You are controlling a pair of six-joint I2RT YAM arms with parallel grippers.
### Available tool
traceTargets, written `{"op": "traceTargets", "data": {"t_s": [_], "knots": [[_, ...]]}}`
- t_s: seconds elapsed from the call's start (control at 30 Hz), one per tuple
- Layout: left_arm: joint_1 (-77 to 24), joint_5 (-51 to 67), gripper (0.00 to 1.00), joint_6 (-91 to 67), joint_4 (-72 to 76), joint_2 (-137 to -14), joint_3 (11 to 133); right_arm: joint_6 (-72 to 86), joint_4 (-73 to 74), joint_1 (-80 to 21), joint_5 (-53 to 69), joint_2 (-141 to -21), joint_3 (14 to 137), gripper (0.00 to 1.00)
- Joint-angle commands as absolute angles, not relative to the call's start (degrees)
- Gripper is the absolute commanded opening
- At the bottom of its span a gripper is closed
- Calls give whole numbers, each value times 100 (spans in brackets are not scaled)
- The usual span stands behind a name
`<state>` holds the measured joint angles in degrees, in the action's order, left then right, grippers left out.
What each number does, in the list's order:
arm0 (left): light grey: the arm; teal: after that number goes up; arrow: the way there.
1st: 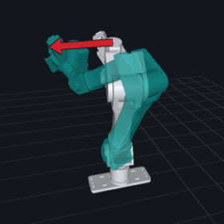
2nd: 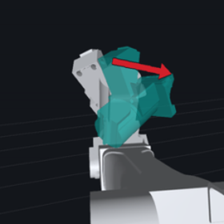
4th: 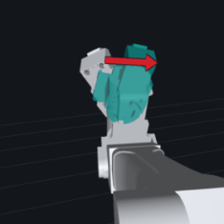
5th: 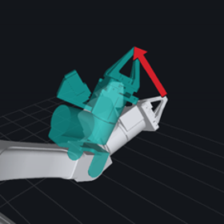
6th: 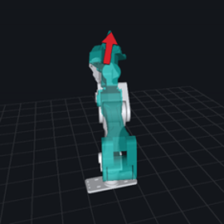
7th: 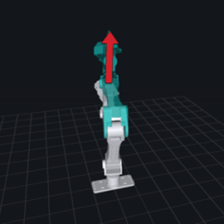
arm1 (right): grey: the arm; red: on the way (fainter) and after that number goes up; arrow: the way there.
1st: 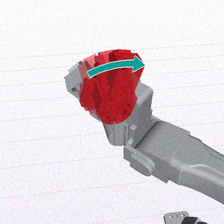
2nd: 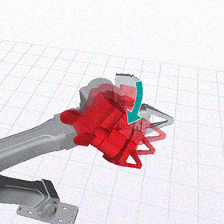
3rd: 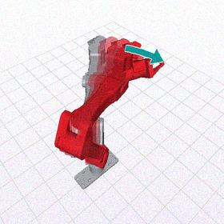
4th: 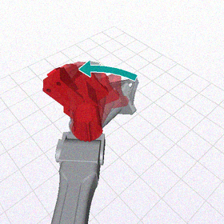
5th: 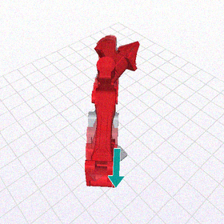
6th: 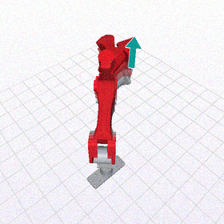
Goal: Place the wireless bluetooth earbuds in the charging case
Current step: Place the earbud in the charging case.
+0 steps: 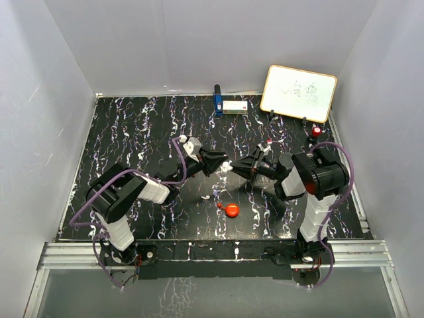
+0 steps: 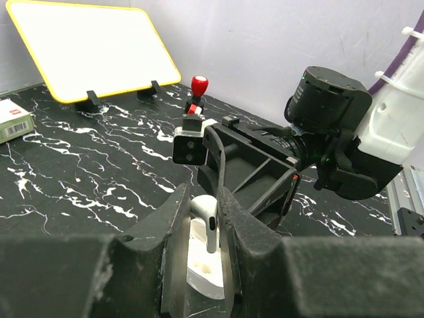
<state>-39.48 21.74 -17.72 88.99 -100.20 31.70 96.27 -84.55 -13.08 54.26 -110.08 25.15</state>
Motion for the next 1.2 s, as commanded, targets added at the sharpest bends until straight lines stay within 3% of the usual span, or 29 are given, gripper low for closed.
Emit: {"op": "traceTargets", "data": {"t_s": [0.0, 1.17], "knots": [[-3929, 2486, 7, -1593, 10223, -10076, 3205, 9975, -10155, -1364, 5293, -11131, 2681, 0], [-3929, 2476, 7, -1328, 10239, -9949, 3151, 9714, -10411, -1442, 5602, -10649, 2760, 0]]}}
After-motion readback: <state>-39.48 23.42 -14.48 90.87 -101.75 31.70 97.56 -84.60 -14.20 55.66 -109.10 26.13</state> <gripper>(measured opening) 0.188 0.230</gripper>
